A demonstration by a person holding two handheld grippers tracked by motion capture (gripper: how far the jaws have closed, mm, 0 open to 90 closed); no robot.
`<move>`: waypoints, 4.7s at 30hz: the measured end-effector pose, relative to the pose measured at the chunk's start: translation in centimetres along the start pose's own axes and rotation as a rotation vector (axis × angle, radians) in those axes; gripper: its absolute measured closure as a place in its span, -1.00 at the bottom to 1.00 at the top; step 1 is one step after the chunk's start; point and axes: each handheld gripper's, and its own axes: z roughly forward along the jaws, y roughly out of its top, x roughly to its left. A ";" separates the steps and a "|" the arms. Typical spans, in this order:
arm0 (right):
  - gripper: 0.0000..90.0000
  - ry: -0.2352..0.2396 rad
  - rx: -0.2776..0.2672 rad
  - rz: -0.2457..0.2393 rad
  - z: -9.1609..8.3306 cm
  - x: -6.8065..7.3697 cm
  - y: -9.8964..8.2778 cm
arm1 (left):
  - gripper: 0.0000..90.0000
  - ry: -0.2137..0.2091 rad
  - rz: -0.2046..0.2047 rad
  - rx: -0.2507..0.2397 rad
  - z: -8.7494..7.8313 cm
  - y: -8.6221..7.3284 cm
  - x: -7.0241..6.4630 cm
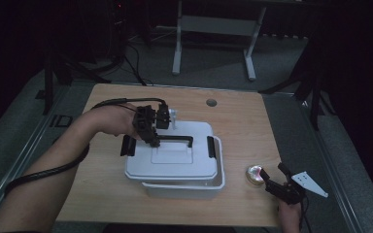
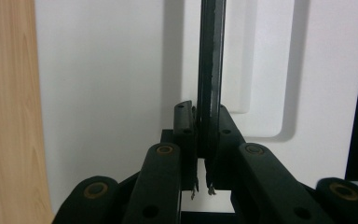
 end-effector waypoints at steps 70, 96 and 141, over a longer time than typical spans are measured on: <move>-0.69 0.005 0.026 -0.010 0.2 0.2 0.1 | 0.85 -0.085 -0.626 -0.038 14.0 -23.4 2.2; -0.72 0.028 0.320 -0.059 -0.8 -1.0 0.9 | -0.25 -0.060 -0.632 -0.195 14.8 -25.3 1.0; -0.72 0.274 1.100 -0.521 4.0 -0.2 6.8 | -0.26 -0.061 -0.617 -0.135 13.7 -25.2 0.5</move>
